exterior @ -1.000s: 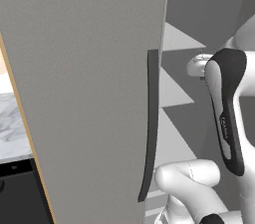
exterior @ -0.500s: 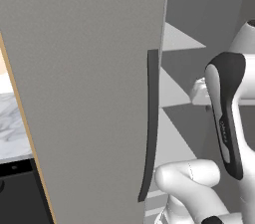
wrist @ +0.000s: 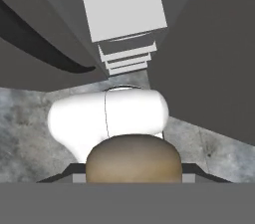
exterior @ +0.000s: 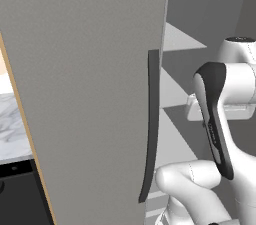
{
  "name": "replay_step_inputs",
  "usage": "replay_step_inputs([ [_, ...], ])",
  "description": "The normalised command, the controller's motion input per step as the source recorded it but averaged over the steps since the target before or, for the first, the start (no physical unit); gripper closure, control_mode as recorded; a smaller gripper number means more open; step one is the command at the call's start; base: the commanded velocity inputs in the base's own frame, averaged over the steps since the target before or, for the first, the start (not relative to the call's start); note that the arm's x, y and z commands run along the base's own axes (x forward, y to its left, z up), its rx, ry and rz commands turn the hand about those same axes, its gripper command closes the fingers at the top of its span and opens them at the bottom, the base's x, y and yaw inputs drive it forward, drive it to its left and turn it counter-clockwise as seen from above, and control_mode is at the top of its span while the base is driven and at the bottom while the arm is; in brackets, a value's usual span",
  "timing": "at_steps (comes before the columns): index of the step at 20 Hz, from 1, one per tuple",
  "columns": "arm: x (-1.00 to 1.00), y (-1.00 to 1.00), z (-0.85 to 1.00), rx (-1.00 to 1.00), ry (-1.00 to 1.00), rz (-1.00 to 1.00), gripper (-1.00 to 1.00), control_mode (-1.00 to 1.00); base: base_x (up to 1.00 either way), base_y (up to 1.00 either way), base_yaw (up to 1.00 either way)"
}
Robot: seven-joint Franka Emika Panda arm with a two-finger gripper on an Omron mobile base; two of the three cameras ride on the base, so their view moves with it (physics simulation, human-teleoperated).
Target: Take the mango, mushroom, and squash from the freezer and place them in the bowl on the counter.
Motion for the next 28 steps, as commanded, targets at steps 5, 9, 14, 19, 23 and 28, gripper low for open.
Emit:
replay_step_inputs([
  [5,0.00,0.00,0.00,0.00,0.00,0.00,1.00,-1.00,0.00,0.00,0.00],
  [9,-0.01,0.00,-0.01,0.00,-0.01,0.00,1.00,-1.00,0.00,0.00,0.00],
  [14,-0.03,0.00,-0.02,0.00,0.00,0.00,1.00,1.00,-0.19,0.12,0.00],
  [19,0.00,0.00,0.00,0.00,0.00,0.00,1.00,1.00,-0.36,0.43,0.00],
  [23,0.00,0.00,0.00,0.00,0.00,0.00,1.00,1.00,-0.34,0.66,0.00],
  [28,0.00,0.00,0.00,0.00,0.00,0.00,1.00,1.00,-0.19,0.86,0.00],
])
